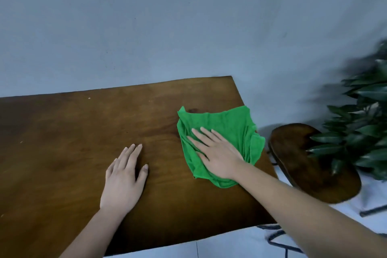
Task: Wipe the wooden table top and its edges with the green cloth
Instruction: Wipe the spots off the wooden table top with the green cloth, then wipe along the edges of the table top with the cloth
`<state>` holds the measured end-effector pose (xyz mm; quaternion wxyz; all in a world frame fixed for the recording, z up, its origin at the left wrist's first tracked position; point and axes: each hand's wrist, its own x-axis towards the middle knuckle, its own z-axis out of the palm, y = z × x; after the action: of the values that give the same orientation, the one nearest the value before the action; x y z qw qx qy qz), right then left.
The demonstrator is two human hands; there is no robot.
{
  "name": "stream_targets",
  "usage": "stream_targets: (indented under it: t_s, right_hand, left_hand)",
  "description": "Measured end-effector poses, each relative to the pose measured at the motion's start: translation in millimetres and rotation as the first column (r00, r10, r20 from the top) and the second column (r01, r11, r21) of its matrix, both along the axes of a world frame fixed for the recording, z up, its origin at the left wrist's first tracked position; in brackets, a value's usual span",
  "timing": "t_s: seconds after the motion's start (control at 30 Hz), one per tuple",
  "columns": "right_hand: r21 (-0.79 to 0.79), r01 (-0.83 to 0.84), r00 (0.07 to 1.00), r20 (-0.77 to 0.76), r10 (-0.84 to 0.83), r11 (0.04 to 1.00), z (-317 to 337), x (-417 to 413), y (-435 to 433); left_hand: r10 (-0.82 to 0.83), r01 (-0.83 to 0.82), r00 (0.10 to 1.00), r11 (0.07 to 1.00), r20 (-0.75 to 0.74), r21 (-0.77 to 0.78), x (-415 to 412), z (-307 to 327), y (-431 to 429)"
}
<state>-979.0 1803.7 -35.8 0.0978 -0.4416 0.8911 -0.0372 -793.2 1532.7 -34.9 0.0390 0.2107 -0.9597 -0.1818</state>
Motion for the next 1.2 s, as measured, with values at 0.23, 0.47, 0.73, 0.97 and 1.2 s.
stream_targets:
  t_s: [0.23, 0.47, 0.73, 0.97, 1.2]
  right_hand:
    - [-0.199, -0.042, 0.999, 0.021, 0.047, 0.979, -12.4, 127.8, 56.1]
    - [-0.474, 0.279, 0.864, 0.503, -0.003, 0.835, 16.2, 135.7, 82.0]
    - [-0.644, 0.522, 0.725, 0.681, 0.108, 0.560, 83.0, 42.5, 144.2]
    - [-0.687, 0.450, 0.831, 0.555, 0.012, 0.571, 50.7, -18.8, 185.9]
    - [-0.589, 0.236, 0.949, 0.311, -0.052, 0.773, -14.1, -22.9, 207.9]
  left_hand:
    - [-0.132, 0.151, 0.981, 0.980, -0.142, 0.131, 23.3, 16.0, 46.4]
    - [-0.397, 0.427, 0.904, 0.860, -0.159, 0.278, 9.9, 31.5, 127.7]
    - [-0.241, 0.331, 0.938, 0.838, -0.249, 0.434, -60.7, 86.4, 219.5]
    - [0.083, 0.111, 0.952, 0.805, -0.296, 0.583, -131.6, 91.0, 280.8]
    - [0.298, -0.052, 0.932, 0.674, -0.206, 0.737, -158.9, 68.4, 298.2]
